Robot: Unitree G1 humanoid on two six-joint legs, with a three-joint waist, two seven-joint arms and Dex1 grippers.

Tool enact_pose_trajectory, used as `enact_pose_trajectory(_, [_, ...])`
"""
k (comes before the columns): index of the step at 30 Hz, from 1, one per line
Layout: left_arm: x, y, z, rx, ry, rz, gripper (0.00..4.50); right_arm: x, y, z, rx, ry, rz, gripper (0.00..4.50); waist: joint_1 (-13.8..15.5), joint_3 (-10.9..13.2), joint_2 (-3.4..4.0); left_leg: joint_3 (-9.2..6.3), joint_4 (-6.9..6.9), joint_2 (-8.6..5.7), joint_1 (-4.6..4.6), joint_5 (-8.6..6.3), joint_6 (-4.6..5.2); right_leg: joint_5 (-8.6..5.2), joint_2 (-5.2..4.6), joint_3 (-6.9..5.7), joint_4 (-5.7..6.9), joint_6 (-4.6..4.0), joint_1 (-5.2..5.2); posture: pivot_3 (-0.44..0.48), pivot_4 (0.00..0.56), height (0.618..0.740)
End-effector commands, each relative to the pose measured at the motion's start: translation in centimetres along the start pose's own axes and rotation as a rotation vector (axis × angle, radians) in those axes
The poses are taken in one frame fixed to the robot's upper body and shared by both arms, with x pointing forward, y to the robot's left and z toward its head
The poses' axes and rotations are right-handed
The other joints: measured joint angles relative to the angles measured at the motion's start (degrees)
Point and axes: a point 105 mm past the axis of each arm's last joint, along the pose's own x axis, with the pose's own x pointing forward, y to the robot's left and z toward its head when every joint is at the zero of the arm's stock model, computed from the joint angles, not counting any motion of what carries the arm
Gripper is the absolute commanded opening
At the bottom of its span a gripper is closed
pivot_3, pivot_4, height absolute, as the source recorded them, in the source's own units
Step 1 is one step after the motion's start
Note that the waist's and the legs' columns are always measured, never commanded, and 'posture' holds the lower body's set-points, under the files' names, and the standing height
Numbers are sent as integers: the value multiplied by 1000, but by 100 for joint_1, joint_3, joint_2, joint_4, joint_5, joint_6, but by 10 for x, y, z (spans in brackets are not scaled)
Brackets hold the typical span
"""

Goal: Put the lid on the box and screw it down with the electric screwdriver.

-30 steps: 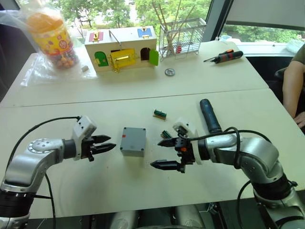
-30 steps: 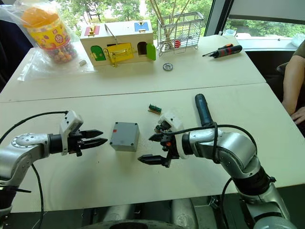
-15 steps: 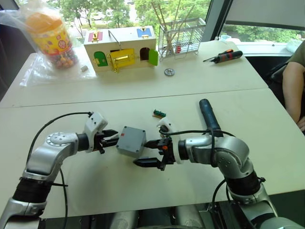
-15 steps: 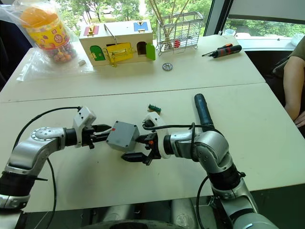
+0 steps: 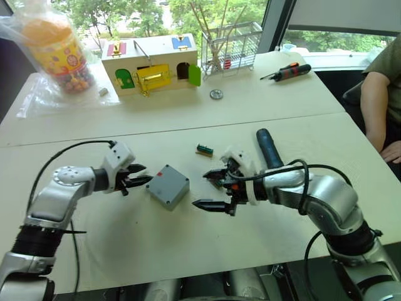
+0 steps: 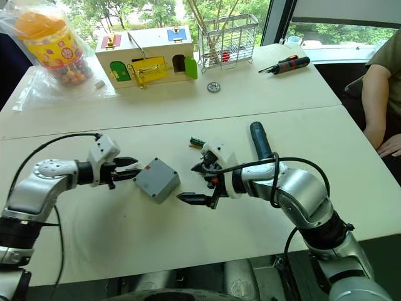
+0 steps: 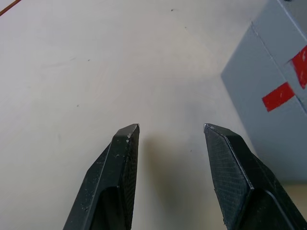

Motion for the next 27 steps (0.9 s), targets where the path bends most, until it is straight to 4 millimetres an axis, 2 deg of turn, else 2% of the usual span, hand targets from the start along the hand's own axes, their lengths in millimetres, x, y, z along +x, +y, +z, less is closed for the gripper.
enact_pose_trajectory(1, [-21, -28, 0, -33, 16, -100, 2151, 9, -6, 1, -98, -1, 16, 4449, -43, 0, 0, 0, -1, -2, 0, 0, 0, 0, -4, 3, 0, 0, 0, 0, 150, 740])
enact_pose_trajectory(4, [-22, -47, -1, -73, 13, -143, 2151, 18, -5, 0, -108, -10, 48, 4449, 7, 0, 0, 3, 7, -8, -1, -1, 2, 0, -10, 9, -6, 0, 9, 0, 150, 740])
enact_pose_trajectory(7, [-17, -56, 1, -96, -11, -142, 2151, 24, -4, -2, -112, -6, 70, 4449, 114, 0, 0, 0, 14, -7, 0, -20, 34, 0, -8, 8, -5, 0, 13, 0, 150, 740])
enact_pose_trajectory(12, [-5, -42, 9, -80, -67, -57, 2151, 25, 1, -4, -105, -5, 107, 4449, 119, -1, -2, -6, 20, -10, 0, -19, 32, 0, -8, 0, -5, 0, 17, 0, 150, 740])
enact_pose_trajectory(14, [0, -36, 13, -70, -83, -41, 2151, 24, 4, -4, -92, -8, 112, 4449, 104, -1, -1, -6, 18, -9, 0, 0, 0, 0, -7, 0, -5, 0, 16, 0, 150, 740])
enact_pose_trajectory(21, [14, -26, 23, -31, -118, -43, 2151, 22, 7, -6, -61, -12, 80, 4449, 124, -2, -2, -7, 17, -9, 0, 0, -1, 0, -7, -1, -5, 0, 15, 0, 150, 740])
enact_pose_trajectory(24, [17, -22, 25, -15, -121, -41, 2151, 19, 6, -6, -55, -11, 57, 4449, 106, -2, -2, -6, 19, -11, 0, 0, -1, 0, -7, -1, -4, 0, 16, 0, 150, 740])
enact_pose_trajectory(27, [18, -16, 28, -1, -130, -31, 2151, 10, -3, -4, -59, -24, -17, 4449, 109, -2, -2, -6, 17, -10, 0, 0, -1, 0, -7, -1, -4, 0, 14, 0, 150, 740])
